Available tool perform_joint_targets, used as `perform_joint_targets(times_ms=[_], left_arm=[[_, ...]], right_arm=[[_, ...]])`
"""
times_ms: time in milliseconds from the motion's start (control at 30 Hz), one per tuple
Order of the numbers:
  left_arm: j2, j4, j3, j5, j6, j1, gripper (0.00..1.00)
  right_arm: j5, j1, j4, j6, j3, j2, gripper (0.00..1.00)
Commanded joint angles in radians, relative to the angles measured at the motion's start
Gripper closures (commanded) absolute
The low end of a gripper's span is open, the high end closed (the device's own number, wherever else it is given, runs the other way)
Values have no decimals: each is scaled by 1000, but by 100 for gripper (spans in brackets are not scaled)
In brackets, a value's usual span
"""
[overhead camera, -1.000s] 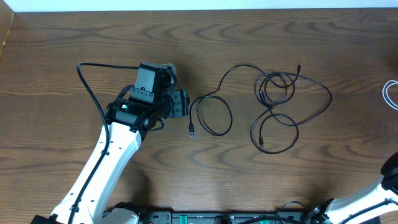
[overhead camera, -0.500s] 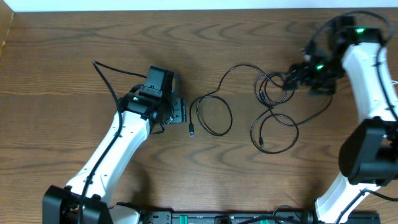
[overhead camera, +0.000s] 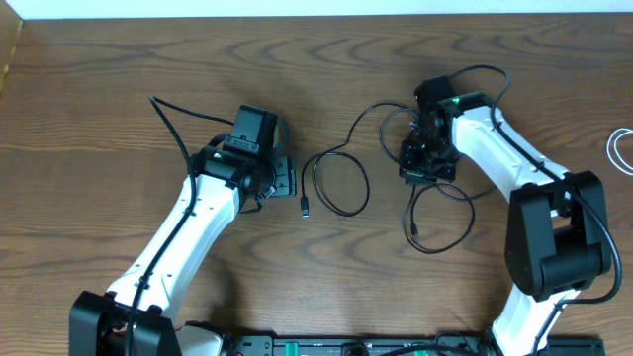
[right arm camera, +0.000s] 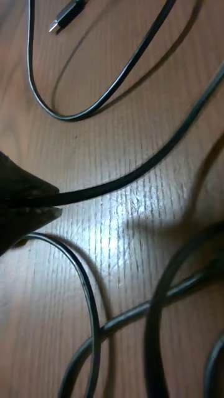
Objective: Untangle cables
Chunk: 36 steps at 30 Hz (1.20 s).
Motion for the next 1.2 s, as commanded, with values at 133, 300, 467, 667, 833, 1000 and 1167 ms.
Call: perform_joint_targets(times_ms=[133, 300, 467, 667, 833, 1000, 1167], left_arm=[[4, -6, -9, -9, 6, -2, 31], [4, -6, -9, -10, 6, -2, 31], [4, 0, -9, -10, 6, -2, 31], [4, 17, -9, -2, 5, -2, 30], [4, 153, -9, 242, 6, -2, 26], [26, 282, -9, 341, 6, -58, 14], [87, 278, -9, 294, 6, -82, 15]], right_arm=[[-100, 3, -188, -303, 495, -65, 99], [128, -41, -219, -319, 838, -95, 99], [393, -185, -299, -317, 1044, -100, 99], [284, -394, -470, -291, 1074, -106, 99], [82, -372, -540, -374, 1059, -106, 99], [76, -366, -604, -374, 1054, -102, 99], [79, -366, -633, -374, 888, -101, 99]])
